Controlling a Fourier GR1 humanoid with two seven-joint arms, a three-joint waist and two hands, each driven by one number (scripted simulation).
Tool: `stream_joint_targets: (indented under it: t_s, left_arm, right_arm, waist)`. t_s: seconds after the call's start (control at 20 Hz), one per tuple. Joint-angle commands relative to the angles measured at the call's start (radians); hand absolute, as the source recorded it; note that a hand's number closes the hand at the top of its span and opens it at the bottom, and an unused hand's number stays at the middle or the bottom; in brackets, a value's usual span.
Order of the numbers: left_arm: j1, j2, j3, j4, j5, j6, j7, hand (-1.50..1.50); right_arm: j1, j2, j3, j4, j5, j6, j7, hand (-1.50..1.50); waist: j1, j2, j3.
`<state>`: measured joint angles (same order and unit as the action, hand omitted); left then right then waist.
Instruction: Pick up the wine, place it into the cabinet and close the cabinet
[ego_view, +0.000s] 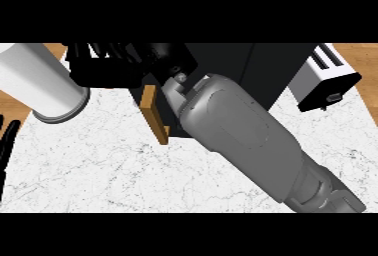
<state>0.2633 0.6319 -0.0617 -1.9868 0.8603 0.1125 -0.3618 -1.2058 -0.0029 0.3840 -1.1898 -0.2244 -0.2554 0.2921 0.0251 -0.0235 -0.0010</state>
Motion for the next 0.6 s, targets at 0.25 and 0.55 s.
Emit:
stream_joint_targets:
  t_s: [0.25,0.55]
  left_arm:
    - [-0.038,-0.019,-0.006,0.032,-0.019,-0.009,0.012,-1.5]
    - [-0.046,-0.028,-0.014,0.01,-0.017,0.009,0.038,-1.5]
  right_arm:
    - [-0.03,-0.089,-0.077,0.223,0.045,0.064,-0.102,1.5]
    - [0.027,-0.081,-0.045,0.228,0.087,0.043,-0.148,1.5]
  waist:
    - [0.005,0.037,-0.001]
    - [0.004,0.035,0.0]
